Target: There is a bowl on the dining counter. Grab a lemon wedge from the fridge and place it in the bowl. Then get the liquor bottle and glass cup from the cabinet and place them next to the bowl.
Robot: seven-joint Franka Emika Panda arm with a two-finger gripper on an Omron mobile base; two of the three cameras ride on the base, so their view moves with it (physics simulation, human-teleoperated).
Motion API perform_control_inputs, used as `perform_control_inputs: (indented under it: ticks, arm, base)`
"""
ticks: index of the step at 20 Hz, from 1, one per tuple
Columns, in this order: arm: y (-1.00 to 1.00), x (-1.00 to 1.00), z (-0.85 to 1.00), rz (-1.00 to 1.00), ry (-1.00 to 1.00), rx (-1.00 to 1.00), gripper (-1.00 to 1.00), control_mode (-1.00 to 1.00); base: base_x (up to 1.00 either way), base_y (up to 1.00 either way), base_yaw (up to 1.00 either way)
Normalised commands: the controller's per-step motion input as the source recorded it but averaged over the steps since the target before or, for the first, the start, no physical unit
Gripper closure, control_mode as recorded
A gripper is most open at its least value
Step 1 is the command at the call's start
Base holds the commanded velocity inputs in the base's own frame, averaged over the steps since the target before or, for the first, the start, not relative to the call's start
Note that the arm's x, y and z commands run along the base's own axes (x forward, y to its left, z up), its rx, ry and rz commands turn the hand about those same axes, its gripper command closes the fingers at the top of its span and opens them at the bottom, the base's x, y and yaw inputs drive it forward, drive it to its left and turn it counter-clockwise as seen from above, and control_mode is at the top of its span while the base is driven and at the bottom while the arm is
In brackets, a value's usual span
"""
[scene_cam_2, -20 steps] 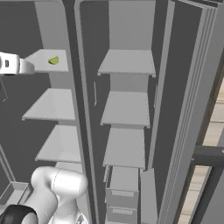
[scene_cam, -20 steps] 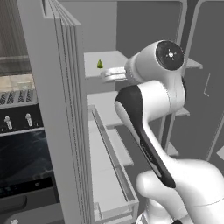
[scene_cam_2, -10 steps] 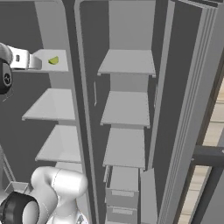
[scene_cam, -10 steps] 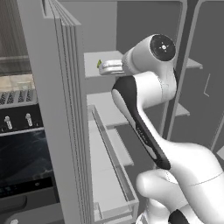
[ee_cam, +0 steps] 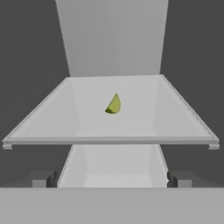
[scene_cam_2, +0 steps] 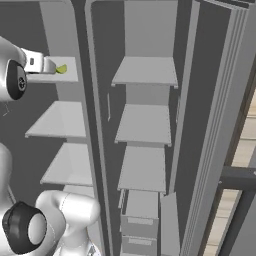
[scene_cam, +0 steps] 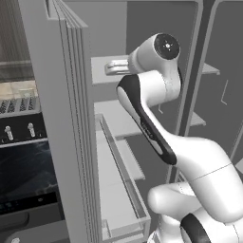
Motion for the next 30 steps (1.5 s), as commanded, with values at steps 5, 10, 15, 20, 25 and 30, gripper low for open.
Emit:
perform_control_inputs:
  ticks: [5,10,15,20,25,30]
  arm:
    - [0.0,0.19,-0.03,0.0,0.0,0.0,-1.0,-1.0]
    - [0.0,0.08,-0.01,0.0,0.0,0.0,-1.0,-1.0]
    - [0.0,0.11,0.0,0.0,0.0,0.0,-1.0,-1.0]
    - [-0.02,0.23,0.0,0.0,0.0,0.0,-1.0,-1.0]
    - [-0.01,0.31,0.0,0.0,0.0,0.0,-1.0,-1.0]
    - [0.0,0.35,0.0,-0.01,0.0,0.0,-1.0,-1.0]
  base:
    - [0.0,0.0,0.0]
    - [0.0,0.0,0.0]
    - [0.0,0.0,0.0]
    - [0.0,0.0,0.0]
    - [0.0,0.0,0.0]
    - [0.0,0.0,0.0]
